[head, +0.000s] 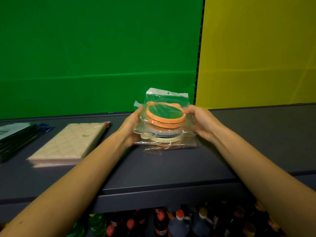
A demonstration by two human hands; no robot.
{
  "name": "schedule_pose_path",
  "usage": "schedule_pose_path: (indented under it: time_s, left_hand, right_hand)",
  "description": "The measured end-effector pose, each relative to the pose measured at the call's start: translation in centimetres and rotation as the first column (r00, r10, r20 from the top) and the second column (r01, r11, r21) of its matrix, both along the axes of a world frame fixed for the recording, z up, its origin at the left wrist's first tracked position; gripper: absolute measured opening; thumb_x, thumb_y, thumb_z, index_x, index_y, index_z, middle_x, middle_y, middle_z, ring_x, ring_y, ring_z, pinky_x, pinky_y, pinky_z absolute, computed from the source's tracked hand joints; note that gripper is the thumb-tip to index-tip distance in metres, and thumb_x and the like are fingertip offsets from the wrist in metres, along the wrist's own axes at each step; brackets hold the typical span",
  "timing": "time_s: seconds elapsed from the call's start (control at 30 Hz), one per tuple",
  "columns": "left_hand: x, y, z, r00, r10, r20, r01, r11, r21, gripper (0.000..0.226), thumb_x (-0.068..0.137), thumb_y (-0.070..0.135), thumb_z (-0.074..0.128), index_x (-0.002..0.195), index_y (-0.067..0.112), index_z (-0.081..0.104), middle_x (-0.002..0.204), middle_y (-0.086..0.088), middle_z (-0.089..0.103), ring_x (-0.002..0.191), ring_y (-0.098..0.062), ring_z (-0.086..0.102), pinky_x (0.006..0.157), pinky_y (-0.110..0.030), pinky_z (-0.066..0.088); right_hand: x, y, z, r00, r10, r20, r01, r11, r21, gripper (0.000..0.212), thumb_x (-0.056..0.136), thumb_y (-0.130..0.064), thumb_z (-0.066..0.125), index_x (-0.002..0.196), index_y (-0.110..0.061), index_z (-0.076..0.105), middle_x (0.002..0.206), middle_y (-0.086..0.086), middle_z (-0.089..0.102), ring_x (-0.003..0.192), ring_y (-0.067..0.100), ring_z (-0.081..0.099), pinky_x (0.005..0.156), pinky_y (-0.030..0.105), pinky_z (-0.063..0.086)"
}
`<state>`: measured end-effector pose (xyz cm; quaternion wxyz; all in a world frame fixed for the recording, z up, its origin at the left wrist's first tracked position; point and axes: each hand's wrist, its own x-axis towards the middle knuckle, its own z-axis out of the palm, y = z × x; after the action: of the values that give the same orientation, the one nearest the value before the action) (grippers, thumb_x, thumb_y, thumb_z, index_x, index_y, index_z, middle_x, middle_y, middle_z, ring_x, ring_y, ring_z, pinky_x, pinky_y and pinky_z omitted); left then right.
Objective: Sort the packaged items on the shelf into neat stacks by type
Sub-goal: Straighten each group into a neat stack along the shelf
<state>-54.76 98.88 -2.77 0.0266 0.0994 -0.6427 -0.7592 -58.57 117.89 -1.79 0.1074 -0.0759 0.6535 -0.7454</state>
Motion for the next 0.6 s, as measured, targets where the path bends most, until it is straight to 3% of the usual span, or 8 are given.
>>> schedule_pose_path:
  time_s: [0.17,0.23,0.33,0.4,0.47,0.5,0.6]
  left_hand:
    - [-0.55,0.43,-0.32,0.999,0.05,-0.002,-0.05,0.996,0.076,0.045,0.101,0.04,0.025,0.085,0.016,0.06,0.083,-0.008,0.065,0.076,-0.023,0.061,0.065,-0.038,0.048]
    - [-0.83,0.22,-0.48,0.999,0.044,0.012,-0.044,0.998,0.049,0.043,0.101,0.036,0.027,0.08,0.015,0.059,0.069,-0.006,0.069,0.068,-0.022,0.063,0.061,-0.036,0.048]
    - [-0.99,-0.08,-0.59,1.0,0.027,0.016,-0.027,0.999,0.027,0.039,0.1,0.033,0.033,0.079,0.015,0.059,0.052,0.0,0.07,0.049,-0.015,0.068,0.059,-0.031,0.052]
    - [-0.91,-0.12,-0.53,1.0,0.007,0.023,-0.008,1.0,0.027,0.038,0.1,0.033,0.033,0.079,0.015,0.059,0.055,0.0,0.07,0.045,-0.013,0.067,0.052,-0.026,0.055]
    - [-0.56,-0.05,-0.35,1.0,0.005,0.023,-0.006,0.999,0.039,0.038,0.101,0.031,0.032,0.079,0.014,0.059,0.067,-0.004,0.068,0.046,-0.014,0.067,0.044,-0.023,0.055]
    - [-0.46,-0.1,-0.28,1.0,0.014,0.02,-0.015,0.999,0.048,0.038,0.101,0.031,0.031,0.081,0.014,0.059,0.074,-0.005,0.066,0.054,-0.016,0.068,0.048,-0.024,0.056]
    - [-0.14,-0.29,-0.1,1.0,0.022,0.008,-0.023,0.996,0.084,0.038,0.101,0.034,0.029,0.093,0.015,0.061,0.097,-0.008,0.065,0.084,-0.024,0.065,0.081,-0.039,0.055]
  right_hand:
    - [-0.35,0.25,-0.12,1.0,-0.013,0.012,0.013,1.0,0.026,0.015,0.083,-0.009,0.046,0.088,-0.01,0.06,0.114,0.019,0.063,0.094,0.023,0.055,0.101,0.047,0.047]
    - [-0.26,0.2,-0.16,1.0,-0.005,0.011,0.004,1.0,0.025,0.013,0.086,-0.009,0.045,0.082,-0.011,0.056,0.107,0.014,0.061,0.092,0.023,0.056,0.096,0.046,0.048]
    - [0.01,0.16,-0.14,1.0,-0.005,0.004,0.005,1.0,0.02,0.018,0.088,-0.01,0.042,0.075,-0.013,0.054,0.092,0.008,0.06,0.078,0.022,0.058,0.075,0.039,0.052]
    - [0.06,0.15,-0.14,1.0,0.014,0.006,-0.014,1.0,0.026,0.023,0.089,-0.012,0.043,0.069,-0.014,0.054,0.08,0.005,0.06,0.07,0.02,0.058,0.071,0.037,0.052]
    - [0.11,0.22,0.0,0.999,0.045,0.006,-0.045,0.999,0.018,0.027,0.09,-0.014,0.045,0.066,-0.016,0.057,0.079,0.003,0.063,0.071,0.019,0.061,0.078,0.04,0.053]
    - [0.18,0.31,0.1,0.998,0.058,0.006,-0.058,0.998,0.012,0.026,0.091,-0.016,0.046,0.068,-0.016,0.06,0.081,0.003,0.064,0.073,0.019,0.062,0.08,0.039,0.054]
    - [0.37,0.5,0.36,0.995,0.096,0.006,-0.096,0.995,-0.013,0.02,0.092,-0.02,0.047,0.079,-0.017,0.062,0.09,0.005,0.064,0.083,0.024,0.063,0.089,0.043,0.051]
